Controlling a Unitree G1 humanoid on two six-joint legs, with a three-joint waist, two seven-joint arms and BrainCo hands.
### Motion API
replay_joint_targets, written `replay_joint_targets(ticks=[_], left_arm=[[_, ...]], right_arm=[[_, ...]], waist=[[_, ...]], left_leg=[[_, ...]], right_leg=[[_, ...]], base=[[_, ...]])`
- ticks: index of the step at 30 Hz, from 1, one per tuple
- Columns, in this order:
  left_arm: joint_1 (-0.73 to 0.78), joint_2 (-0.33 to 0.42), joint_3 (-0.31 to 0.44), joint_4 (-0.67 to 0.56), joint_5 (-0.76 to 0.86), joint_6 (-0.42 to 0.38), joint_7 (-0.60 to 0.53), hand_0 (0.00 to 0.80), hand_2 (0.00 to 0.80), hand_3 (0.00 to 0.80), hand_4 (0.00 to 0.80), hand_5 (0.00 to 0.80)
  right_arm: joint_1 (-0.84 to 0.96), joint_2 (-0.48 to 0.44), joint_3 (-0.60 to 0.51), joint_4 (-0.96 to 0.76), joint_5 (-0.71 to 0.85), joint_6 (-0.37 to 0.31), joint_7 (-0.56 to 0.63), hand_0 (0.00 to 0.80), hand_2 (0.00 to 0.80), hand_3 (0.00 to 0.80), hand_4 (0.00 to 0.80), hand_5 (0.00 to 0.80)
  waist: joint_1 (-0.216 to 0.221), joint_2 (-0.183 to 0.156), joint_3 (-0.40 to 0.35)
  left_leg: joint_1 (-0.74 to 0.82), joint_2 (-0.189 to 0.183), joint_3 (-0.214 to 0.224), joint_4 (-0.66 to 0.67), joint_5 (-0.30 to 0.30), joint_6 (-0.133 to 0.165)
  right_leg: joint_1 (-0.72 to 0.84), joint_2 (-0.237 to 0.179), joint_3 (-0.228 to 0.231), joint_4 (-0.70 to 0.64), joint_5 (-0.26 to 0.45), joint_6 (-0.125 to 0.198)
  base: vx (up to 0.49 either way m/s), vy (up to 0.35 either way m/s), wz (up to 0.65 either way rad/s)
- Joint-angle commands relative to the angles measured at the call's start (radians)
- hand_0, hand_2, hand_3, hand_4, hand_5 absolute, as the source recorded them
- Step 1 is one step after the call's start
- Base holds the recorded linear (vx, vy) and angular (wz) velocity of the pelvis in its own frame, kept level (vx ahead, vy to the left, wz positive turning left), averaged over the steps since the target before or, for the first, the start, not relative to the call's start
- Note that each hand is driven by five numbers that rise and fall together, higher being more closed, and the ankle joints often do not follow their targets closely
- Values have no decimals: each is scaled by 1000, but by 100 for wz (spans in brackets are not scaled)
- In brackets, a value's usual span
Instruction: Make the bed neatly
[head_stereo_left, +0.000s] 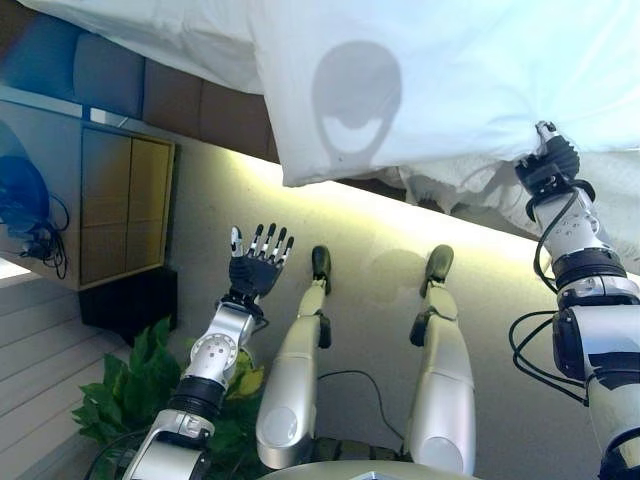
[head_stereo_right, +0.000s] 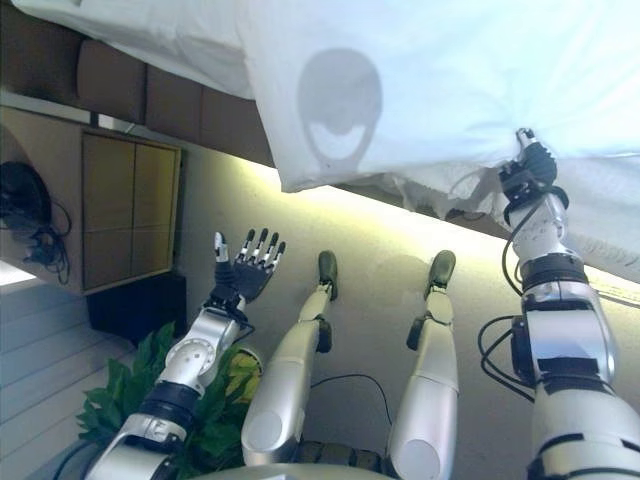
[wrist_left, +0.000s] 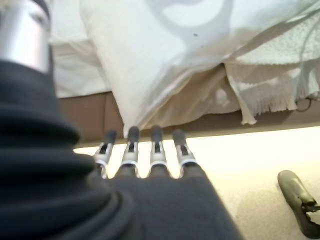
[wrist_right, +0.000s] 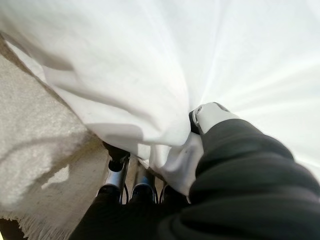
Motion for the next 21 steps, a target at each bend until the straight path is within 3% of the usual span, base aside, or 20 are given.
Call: replay_joint_targets(ticks=[1,15,21], left_arm=[[-62,-6,3,5,28,-19,-27,0,0,0,0,0],[-51,-67,-22,25,48,-16,-53,0,0,0,0,0],[-34,-91,-34,32,62,-17,-74,0,0,0,0,0]], right_arm=[[-37,115,82,-59,12,81,77,800,800,800,800,800],[-29,213,111,-63,50,166,112,800,800,800,800,800],[-9,261,126,-153,67,148,63,800,800,800,800,800]], waist=[[18,6,19],[22,35,19],[27,53,19]], left_leg=[[-29,-64,16,26,14,22],[3,-82,21,16,16,27],[25,-92,12,8,21,33]], right_leg=[[31,-26,-26,-43,69,70],[58,-46,-12,-64,80,76],[75,-53,-9,-58,70,77]], base=[[-3,42,0],[15,54,-1],[11,39,-4]])
